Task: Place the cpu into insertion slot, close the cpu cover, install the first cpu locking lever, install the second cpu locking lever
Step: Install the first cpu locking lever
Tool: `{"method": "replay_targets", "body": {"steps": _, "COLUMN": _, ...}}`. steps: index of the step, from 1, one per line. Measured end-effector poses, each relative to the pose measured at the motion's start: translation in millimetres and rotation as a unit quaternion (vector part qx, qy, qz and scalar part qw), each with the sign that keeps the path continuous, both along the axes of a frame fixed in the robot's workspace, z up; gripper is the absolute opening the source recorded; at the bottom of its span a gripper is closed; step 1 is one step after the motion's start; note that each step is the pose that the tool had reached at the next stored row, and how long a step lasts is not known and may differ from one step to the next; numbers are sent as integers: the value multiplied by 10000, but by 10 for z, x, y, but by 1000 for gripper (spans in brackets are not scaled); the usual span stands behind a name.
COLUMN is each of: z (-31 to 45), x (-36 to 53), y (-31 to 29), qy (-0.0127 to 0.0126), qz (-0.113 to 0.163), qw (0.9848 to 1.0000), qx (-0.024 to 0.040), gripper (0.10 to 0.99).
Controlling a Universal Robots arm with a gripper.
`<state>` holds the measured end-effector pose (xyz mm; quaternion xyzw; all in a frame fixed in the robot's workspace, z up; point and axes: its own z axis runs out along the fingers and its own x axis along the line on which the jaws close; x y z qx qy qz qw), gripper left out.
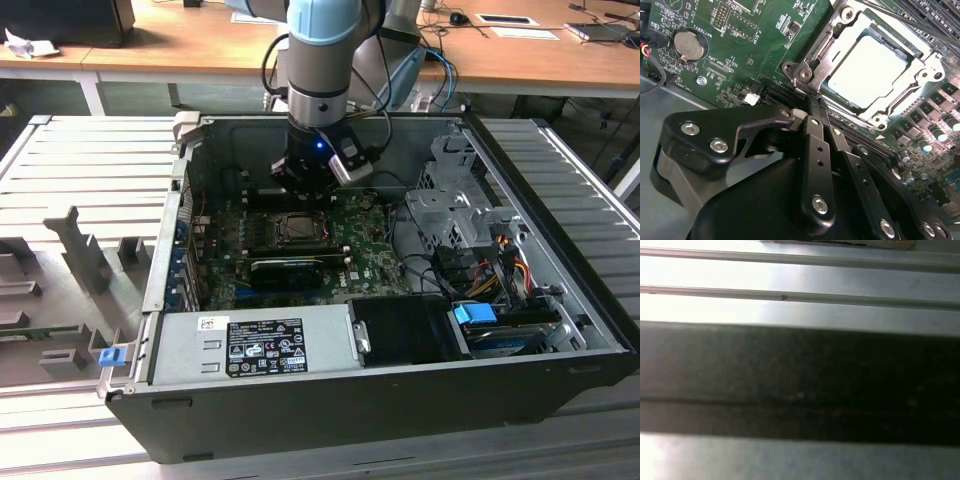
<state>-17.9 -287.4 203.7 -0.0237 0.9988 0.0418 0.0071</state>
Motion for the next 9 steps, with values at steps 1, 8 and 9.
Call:
{"method": "replay_targets", "body": {"steps": 1, "z": -1, "x": 2, "y": -1, "qy": 0, "qz": 0, "qw": 10000, "qx": -1, "gripper": 106}}
{"method": "replay_targets", "body": {"steps": 8, "z": -12, "x": 3, "y": -11, "qy": 0, "qz": 0, "qw": 10000, "qx": -6, "gripper": 106}}
{"method": "replay_targets", "body": {"steps": 9, "z": -16, "x": 3, "y": -12, "qy": 0, "qz": 0, "qw": 10000, "qx": -7, "gripper": 106}}
